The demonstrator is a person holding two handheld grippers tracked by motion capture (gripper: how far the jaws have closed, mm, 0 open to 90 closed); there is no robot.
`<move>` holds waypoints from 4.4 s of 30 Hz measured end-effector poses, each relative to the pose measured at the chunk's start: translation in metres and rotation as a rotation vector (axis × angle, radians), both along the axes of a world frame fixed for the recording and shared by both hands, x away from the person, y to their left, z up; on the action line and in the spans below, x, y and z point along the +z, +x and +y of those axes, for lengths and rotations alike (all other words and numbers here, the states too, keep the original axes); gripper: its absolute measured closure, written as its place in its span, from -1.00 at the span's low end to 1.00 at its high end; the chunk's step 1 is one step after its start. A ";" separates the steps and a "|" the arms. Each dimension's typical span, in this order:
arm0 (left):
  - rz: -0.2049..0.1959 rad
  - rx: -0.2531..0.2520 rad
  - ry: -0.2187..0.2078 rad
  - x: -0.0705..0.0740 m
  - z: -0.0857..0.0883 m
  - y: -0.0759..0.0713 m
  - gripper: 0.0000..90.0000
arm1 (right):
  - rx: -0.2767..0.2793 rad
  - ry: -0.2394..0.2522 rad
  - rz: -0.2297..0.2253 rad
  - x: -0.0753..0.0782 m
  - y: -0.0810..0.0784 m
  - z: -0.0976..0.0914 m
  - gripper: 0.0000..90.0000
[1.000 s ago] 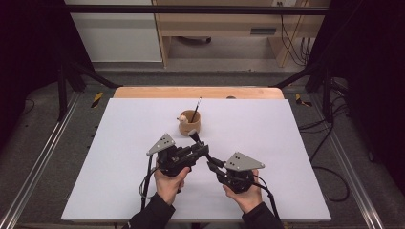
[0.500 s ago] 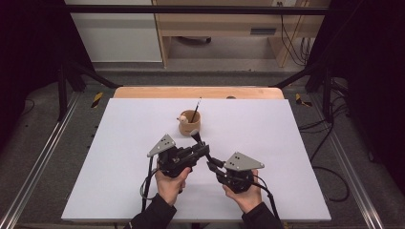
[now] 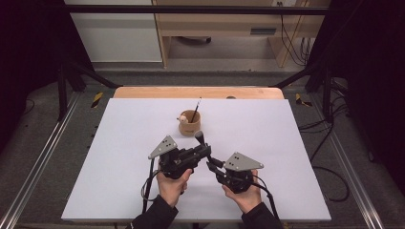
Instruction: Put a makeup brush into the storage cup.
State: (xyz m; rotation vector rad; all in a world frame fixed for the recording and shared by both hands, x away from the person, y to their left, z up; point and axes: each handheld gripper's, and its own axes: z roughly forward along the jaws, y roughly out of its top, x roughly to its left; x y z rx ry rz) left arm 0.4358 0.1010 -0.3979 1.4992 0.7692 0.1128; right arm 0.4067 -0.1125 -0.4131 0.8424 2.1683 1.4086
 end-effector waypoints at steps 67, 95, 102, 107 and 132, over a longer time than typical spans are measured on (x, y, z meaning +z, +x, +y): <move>-0.124 0.156 0.240 0.056 0.063 0.030 0.71 | -0.204 0.115 0.032 0.010 0.003 -0.106 -0.84; -0.135 0.174 0.257 0.068 0.059 0.049 0.71 | -0.259 0.137 0.023 0.007 -0.006 -0.138 -0.86; -0.137 0.174 0.265 0.070 0.054 0.054 0.71 | -0.275 0.134 0.025 0.006 -0.006 -0.144 -0.86; -0.136 0.171 0.268 0.070 0.050 0.059 0.71 | -0.281 0.137 0.026 0.005 -0.006 -0.147 -0.86; -0.137 0.172 0.284 0.075 0.029 0.085 0.71 | -0.273 0.131 0.028 0.003 -0.007 -0.150 -0.86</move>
